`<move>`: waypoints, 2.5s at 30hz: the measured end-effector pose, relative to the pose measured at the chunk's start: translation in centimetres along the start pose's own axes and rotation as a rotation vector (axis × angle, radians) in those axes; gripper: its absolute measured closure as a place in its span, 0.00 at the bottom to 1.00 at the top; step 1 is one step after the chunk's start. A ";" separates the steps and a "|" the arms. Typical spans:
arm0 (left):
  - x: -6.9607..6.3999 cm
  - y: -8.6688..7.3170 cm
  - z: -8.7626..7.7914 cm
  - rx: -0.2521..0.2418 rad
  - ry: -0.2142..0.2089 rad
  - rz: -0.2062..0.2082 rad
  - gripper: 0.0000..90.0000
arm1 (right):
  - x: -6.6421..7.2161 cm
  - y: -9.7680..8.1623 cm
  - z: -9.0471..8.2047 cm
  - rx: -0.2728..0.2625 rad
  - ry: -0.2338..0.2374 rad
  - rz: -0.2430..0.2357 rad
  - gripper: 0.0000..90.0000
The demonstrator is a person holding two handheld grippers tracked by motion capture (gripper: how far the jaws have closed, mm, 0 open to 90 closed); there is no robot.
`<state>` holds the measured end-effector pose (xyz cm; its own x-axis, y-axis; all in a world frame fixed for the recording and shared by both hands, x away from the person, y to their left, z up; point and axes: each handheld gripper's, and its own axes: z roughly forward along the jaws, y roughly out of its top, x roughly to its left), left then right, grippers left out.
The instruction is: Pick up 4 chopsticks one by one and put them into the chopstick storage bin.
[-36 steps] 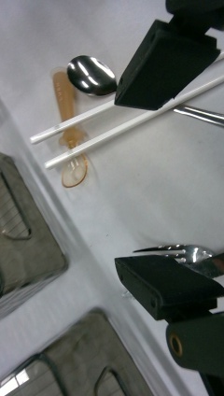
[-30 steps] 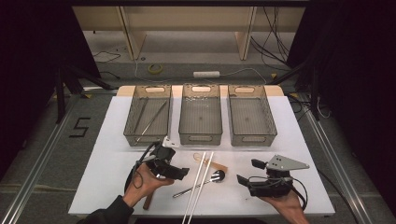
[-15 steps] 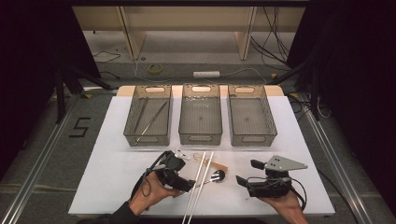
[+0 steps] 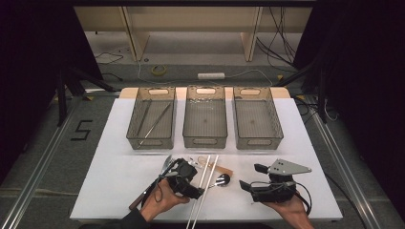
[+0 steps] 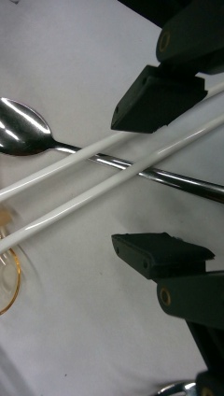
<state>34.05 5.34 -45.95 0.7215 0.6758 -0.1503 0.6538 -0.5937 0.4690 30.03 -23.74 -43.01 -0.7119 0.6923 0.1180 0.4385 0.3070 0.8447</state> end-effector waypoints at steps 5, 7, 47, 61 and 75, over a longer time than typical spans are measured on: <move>0.0 0.0 0.6 0.020 0.007 0.012 0.53 | 0.0 0.0 0.0 0.003 0.002 -0.004 0.22; -0.1 0.1 0.8 0.021 0.009 0.018 0.54 | 0.0 0.0 0.0 0.003 0.003 -0.006 0.22; 0.4 0.8 1.3 0.038 0.048 0.029 0.86 | 0.3 0.1 0.4 0.025 0.008 -0.032 0.23; 0.9 0.9 1.4 0.025 0.031 -0.018 0.90 | 0.4 0.1 0.5 0.029 0.019 -0.040 0.24; 1.3 0.8 1.4 0.008 0.025 -0.048 0.93 | 0.4 0.1 0.5 0.031 0.028 -0.040 0.24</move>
<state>35.84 5.16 -46.94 0.6836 0.7143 -0.1502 0.6893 -0.5642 0.4544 30.05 -23.06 -43.17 -0.7441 0.6607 0.0989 0.4255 0.3546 0.8326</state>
